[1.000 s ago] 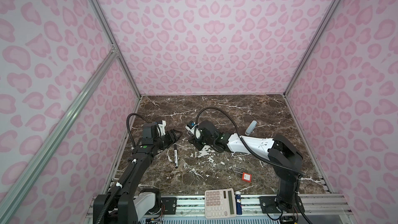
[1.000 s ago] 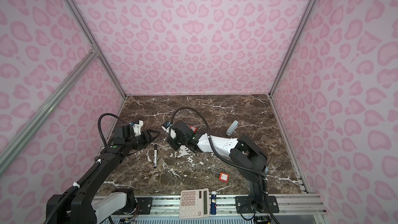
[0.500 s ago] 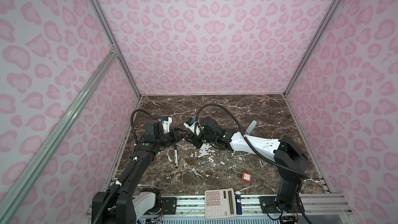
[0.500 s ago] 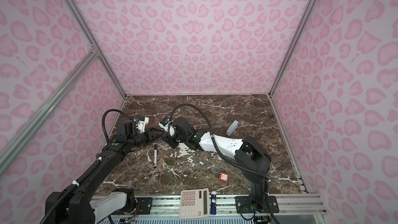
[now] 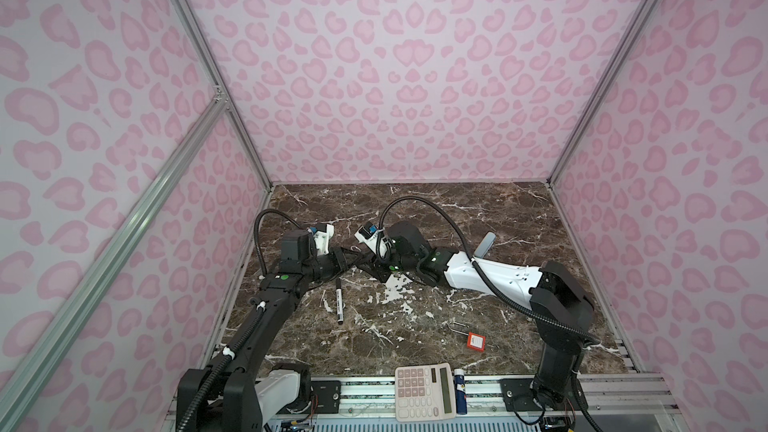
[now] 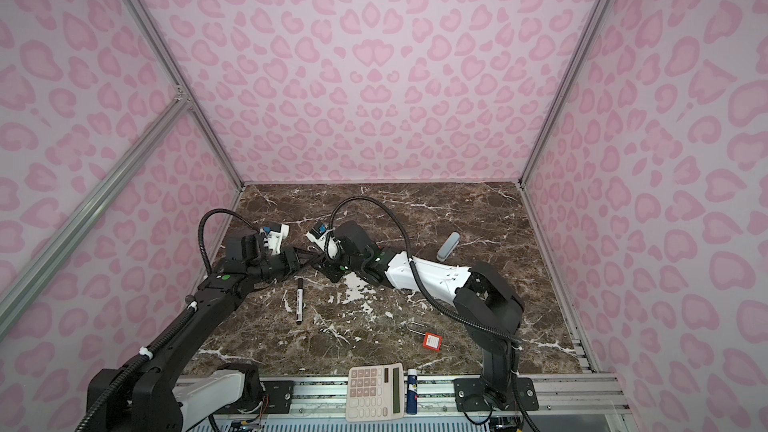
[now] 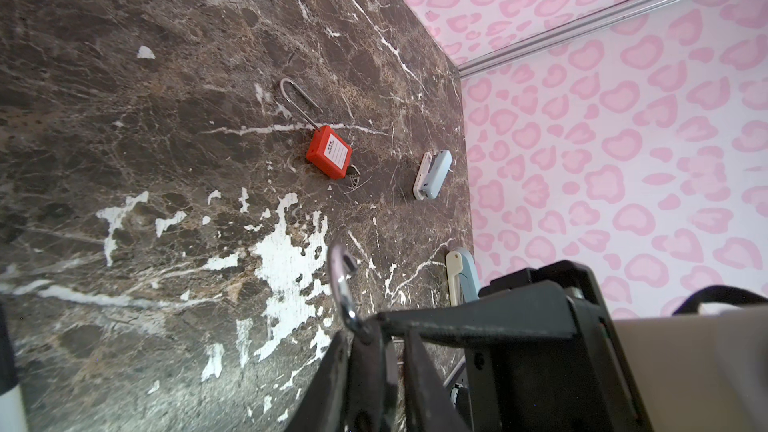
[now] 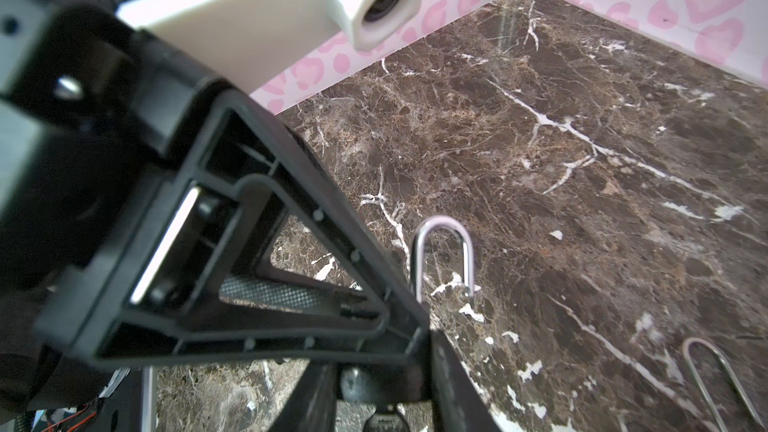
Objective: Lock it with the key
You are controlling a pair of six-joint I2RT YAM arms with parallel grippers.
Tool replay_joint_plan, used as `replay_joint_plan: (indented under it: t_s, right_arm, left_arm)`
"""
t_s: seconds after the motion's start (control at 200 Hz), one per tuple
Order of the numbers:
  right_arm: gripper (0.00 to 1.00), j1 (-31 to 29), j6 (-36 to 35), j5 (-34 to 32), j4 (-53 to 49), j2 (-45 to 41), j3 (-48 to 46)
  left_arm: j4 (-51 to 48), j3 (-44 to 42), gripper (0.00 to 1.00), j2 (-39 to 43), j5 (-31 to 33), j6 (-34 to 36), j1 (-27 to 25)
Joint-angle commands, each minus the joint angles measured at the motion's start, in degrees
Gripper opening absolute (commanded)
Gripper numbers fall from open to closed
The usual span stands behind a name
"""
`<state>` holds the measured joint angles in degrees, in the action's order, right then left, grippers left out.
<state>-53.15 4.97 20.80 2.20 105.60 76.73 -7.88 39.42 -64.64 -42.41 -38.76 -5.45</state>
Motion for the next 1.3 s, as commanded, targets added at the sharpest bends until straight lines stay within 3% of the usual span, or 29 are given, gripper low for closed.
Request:
replay_joint_plan:
  t_s: [0.0,0.15,0.385,0.48,0.605,0.685,0.91,1.13,1.295]
  right_arm:
    - [0.34,0.02,-0.49,1.05,1.93,-0.31,0.54]
    - [0.37,0.01,-0.81,1.17,2.02,-0.65,0.44]
    - [0.57,1.56,0.82,2.27,3.65,-3.53,-1.99]
    - [0.65,4.87,8.03,6.68,10.41,-6.98,-5.99]
    - [0.66,11.22,24.97,12.93,27.39,-11.52,-13.66]
    - [0.66,14.32,32.34,13.11,31.4,-13.64,-15.63]
    - [0.66,18.07,42.12,14.8,33.63,-17.25,-16.2]
    - [0.65,17.53,50.06,15.0,46.57,-17.84,-19.26]
    - [0.62,15.24,53.41,15.76,52.77,-15.72,-17.69]
  left_arm:
    - [1.58,0.54,0.19,-0.05,-1.61,0.19,-0.14]
    - [1.75,0.56,0.05,0.11,-1.93,0.0,-0.17]
    - [3.54,0.82,0.04,0.97,-1.31,-1.19,-0.16]
    - [9.74,-0.63,0.04,3.56,-0.38,-3.25,-0.17]
    - [21.13,-2.39,0.04,8.4,3.24,-6.98,-0.17]
    - [27.76,-2.51,0.04,9.5,4.58,-9.81,-0.17]
    - [50.5,-2.53,0.04,5.2,5.89,-22.07,-0.99]
    - [56.37,1.67,0.04,3.67,9.42,-24.25,-5.37]
    - [57.66,6.16,0.04,1.34,8.2,-26.01,-8.27]
